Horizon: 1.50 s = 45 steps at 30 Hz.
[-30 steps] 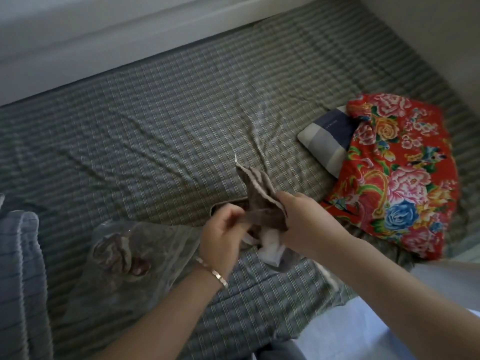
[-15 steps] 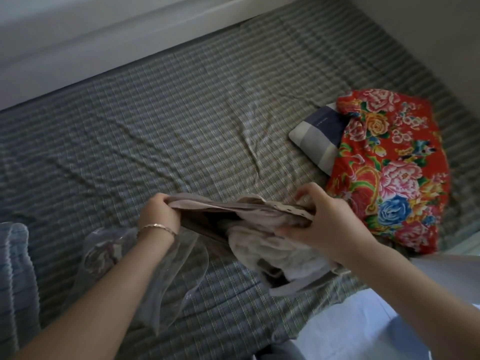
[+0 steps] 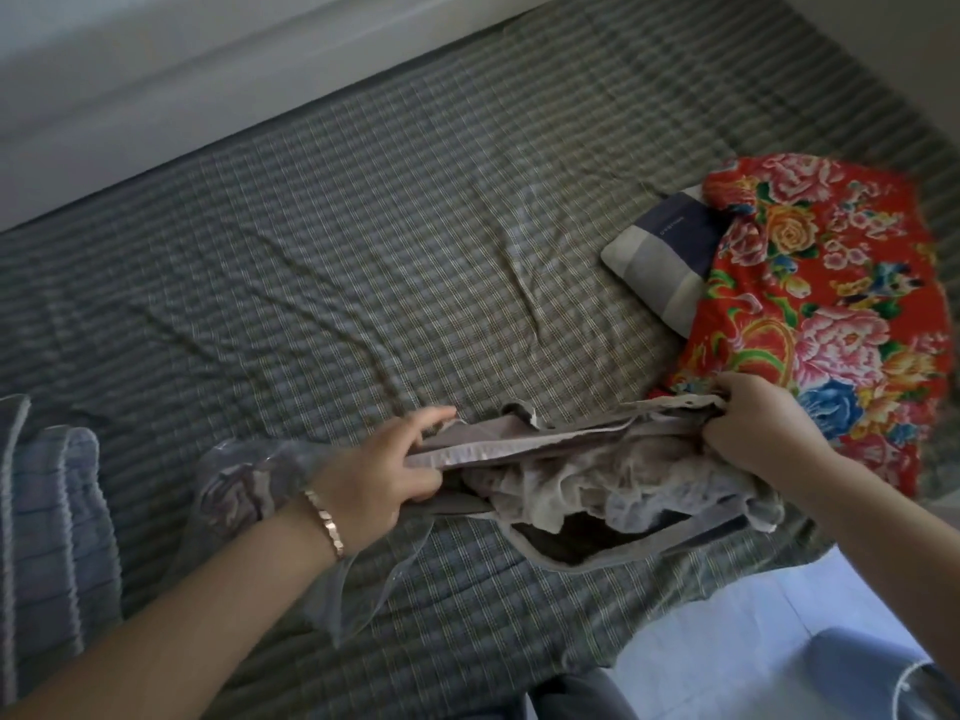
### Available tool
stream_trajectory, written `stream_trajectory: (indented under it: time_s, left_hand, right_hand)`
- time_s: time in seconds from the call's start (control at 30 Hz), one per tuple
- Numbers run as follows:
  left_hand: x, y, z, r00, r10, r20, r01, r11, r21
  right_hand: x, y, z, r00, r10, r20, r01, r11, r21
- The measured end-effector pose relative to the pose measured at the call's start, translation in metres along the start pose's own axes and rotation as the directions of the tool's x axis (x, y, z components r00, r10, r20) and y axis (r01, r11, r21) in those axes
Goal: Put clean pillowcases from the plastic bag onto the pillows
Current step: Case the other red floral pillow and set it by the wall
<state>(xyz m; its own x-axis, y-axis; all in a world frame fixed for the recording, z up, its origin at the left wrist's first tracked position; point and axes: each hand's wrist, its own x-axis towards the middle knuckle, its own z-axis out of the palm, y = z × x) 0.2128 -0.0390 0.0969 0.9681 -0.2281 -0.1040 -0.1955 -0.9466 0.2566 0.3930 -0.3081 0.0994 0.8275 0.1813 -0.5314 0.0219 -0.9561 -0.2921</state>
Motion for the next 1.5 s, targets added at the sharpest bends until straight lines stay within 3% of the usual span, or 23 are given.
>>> stream_trajectory:
  time_s: [0.03, 0.1, 0.17, 0.3, 0.37, 0.4, 0.47, 0.53, 0.57, 0.63, 0.73, 0.8, 0.87, 0.93, 0.97, 1.0, 1.07, 1.1, 1.13, 1.27, 1.37, 1.43, 1.5]
  left_hand:
    - [0.004, 0.005, -0.002, 0.983, -0.164, 0.088, 0.166, 0.986, -0.019]
    - [0.011, 0.007, -0.003, 0.781, -0.594, 0.192, 0.600, 0.800, 0.036]
    - [0.019, 0.009, -0.004, 0.643, -0.737, 0.208, 0.722, 0.674, 0.158]
    - [0.024, 0.005, -0.001, 0.605, -0.768, 0.210, 0.774, 0.629, 0.073]
    - [0.026, 0.012, -0.001, 0.643, -0.706, 0.297, 0.738, 0.675, 0.007]
    - [0.028, 0.018, -0.002, 0.675, -0.664, 0.322, 0.713, 0.700, -0.052]
    - [0.031, 0.028, -0.007, 0.732, -0.601, 0.321, 0.666, 0.732, -0.147]
    - [0.033, 0.030, -0.010, 0.765, -0.568, 0.304, 0.632, 0.753, -0.181]
    - [0.034, 0.029, -0.012, 0.767, -0.567, 0.301, 0.631, 0.751, -0.192]
    - [0.034, 0.024, -0.014, 0.746, -0.584, 0.319, 0.656, 0.727, -0.204]
    - [0.029, 0.013, -0.017, 0.710, -0.610, 0.352, 0.694, 0.691, -0.203]
    - [0.024, 0.001, -0.023, 0.676, -0.617, 0.404, 0.718, 0.676, -0.168]
    - [0.021, -0.011, -0.029, 0.648, -0.612, 0.453, 0.722, 0.683, -0.110]
    - [0.019, -0.021, -0.037, 0.619, -0.619, 0.484, 0.729, 0.681, -0.062]
    - [0.018, -0.023, -0.041, 0.612, -0.615, 0.498, 0.728, 0.683, -0.051]
    - [0.018, -0.024, -0.043, 0.614, -0.602, 0.511, 0.719, 0.693, -0.047]
    - [0.014, -0.024, -0.045, 0.638, -0.564, 0.524, 0.679, 0.734, -0.037]
    - [0.013, -0.023, -0.047, 0.661, -0.542, 0.518, 0.650, 0.759, -0.035]
    - [0.011, -0.023, -0.048, 0.684, -0.518, 0.514, 0.623, 0.781, -0.041]
    - [0.004, -0.025, -0.053, 0.737, -0.494, 0.460, 0.593, 0.800, -0.091]
    - [-0.003, -0.038, -0.048, 0.715, -0.623, 0.317, 0.660, 0.751, -0.015]
    - [-0.008, -0.048, -0.042, 0.647, -0.710, 0.278, 0.709, 0.695, 0.123]
    - [-0.011, -0.054, -0.036, 0.572, -0.768, 0.287, 0.738, 0.635, 0.229]
  right_hand:
    - [0.000, -0.003, 0.003, 0.999, 0.010, 0.039, -0.010, 1.000, -0.019]
    - [-0.003, -0.009, 0.009, 0.993, 0.013, 0.119, -0.005, 0.998, -0.069]
    - [-0.005, -0.015, 0.016, 0.984, -0.007, 0.176, 0.028, 0.993, -0.117]
    - [-0.008, -0.016, 0.017, 0.990, 0.024, 0.137, 0.010, 0.971, -0.239]
    - [-0.012, -0.014, 0.016, 0.998, 0.022, -0.055, -0.043, 0.912, -0.408]
    - [-0.016, -0.016, 0.021, 0.979, -0.096, -0.182, 0.006, 0.897, -0.441]
    - [-0.028, -0.029, 0.039, 0.762, -0.545, -0.350, 0.449, 0.834, -0.321]
    - [-0.040, -0.050, 0.077, 0.473, -0.848, -0.240, 0.821, 0.523, -0.228]
    - [-0.041, -0.060, 0.101, 0.406, -0.900, -0.157, 0.868, 0.433, -0.243]
    - [-0.043, -0.080, 0.139, 0.369, -0.909, -0.193, 0.892, 0.405, -0.203]
    - [-0.045, -0.093, 0.172, 0.334, -0.787, -0.519, 0.910, 0.412, -0.040]
    - [-0.047, -0.096, 0.183, 0.375, -0.699, -0.609, 0.893, 0.450, 0.033]
    - [-0.053, -0.101, 0.184, 0.535, -0.550, -0.641, 0.816, 0.532, 0.225]
    - [-0.060, -0.112, 0.178, 0.803, -0.282, -0.525, 0.577, 0.589, 0.565]
    - [-0.063, -0.114, 0.175, 0.855, -0.257, -0.451, 0.508, 0.587, 0.630]
    - [-0.066, -0.116, 0.174, 0.824, -0.365, -0.432, 0.565, 0.572, 0.595]
    - [-0.073, -0.122, 0.177, 0.613, -0.728, -0.307, 0.776, 0.483, 0.406]
    - [-0.069, -0.122, 0.185, 0.487, -0.854, -0.184, 0.863, 0.438, 0.253]
    - [-0.064, -0.126, 0.189, 0.430, -0.901, -0.050, 0.899, 0.422, 0.120]
    - [-0.039, -0.138, 0.194, 0.445, -0.818, 0.365, 0.891, 0.445, -0.089]
    - [-0.034, -0.130, 0.197, 0.488, -0.558, 0.671, 0.859, 0.443, -0.256]
    - [-0.033, -0.118, 0.204, 0.509, -0.433, 0.743, 0.850, 0.386, -0.358]
    - [-0.028, -0.104, 0.208, 0.614, -0.380, 0.691, 0.766, 0.498, -0.407]
